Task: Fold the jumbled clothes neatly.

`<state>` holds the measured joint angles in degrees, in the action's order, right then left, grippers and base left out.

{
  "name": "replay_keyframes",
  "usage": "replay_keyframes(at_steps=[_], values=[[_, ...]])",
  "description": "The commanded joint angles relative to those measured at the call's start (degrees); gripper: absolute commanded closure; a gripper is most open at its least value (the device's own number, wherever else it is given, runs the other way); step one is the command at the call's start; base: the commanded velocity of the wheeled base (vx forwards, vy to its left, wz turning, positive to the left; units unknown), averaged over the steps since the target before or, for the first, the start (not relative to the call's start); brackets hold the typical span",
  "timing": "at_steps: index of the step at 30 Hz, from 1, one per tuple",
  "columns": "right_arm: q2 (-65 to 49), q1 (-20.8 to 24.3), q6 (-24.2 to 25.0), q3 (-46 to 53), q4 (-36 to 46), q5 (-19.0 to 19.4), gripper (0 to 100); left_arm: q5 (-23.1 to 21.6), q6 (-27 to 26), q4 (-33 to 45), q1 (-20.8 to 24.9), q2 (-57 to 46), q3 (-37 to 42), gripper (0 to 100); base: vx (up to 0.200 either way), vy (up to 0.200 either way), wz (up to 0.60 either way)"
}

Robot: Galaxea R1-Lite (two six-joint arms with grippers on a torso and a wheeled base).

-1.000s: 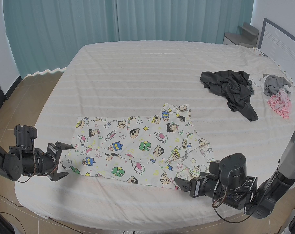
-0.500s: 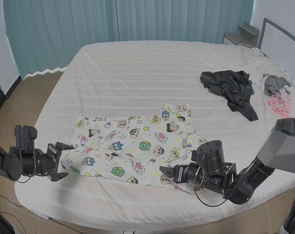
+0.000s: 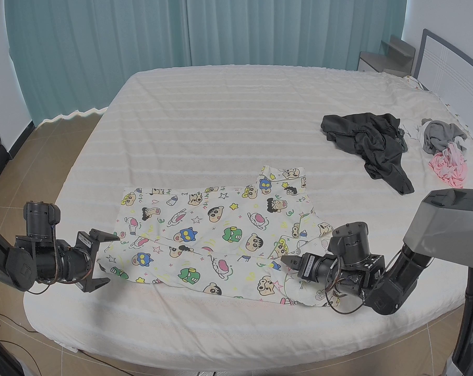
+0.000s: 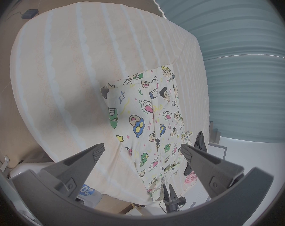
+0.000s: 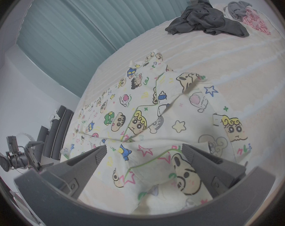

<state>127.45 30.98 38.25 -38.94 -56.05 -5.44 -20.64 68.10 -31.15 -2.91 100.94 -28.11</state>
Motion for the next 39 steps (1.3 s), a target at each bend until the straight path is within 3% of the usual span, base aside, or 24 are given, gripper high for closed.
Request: replay_keyframes(at_steps=[1,4,9,18,31,39], values=[[-4.5,0.6,1.6,4.1,-2.5,0.1,0,0.0,0.1,-0.1,0.0,0.1,0.0,0,0.0,0.0,0.0],[-7.5,0.9,2.9,5.5,-3.4,0.1,0,0.0,0.1,0.0,0.0,0.1,0.0,0,0.0,0.0,0.0],[-14.4,5.6,5.8,8.6,-2.8,0.2,0,0.0,0.0,0.0,0.0,0.4,0.1,0,0.0,0.0,0.0],[-9.8,7.9,7.4,13.5,-2.8,0.0,0,0.0,0.1,-0.1,0.0,0.8,0.1,0,0.0,0.0,0.0],[-6.4,5.5,22.7,12.0,-2.7,0.8,0,0.0,0.1,-0.1,0.0,0.9,0.1,0,0.0,0.0,0.0],[-6.6,3.2,31.8,10.6,-2.7,7.8,0,0.0,0.1,-0.1,0.0,1.0,0.1,0,0.0,0.0,0.0]])
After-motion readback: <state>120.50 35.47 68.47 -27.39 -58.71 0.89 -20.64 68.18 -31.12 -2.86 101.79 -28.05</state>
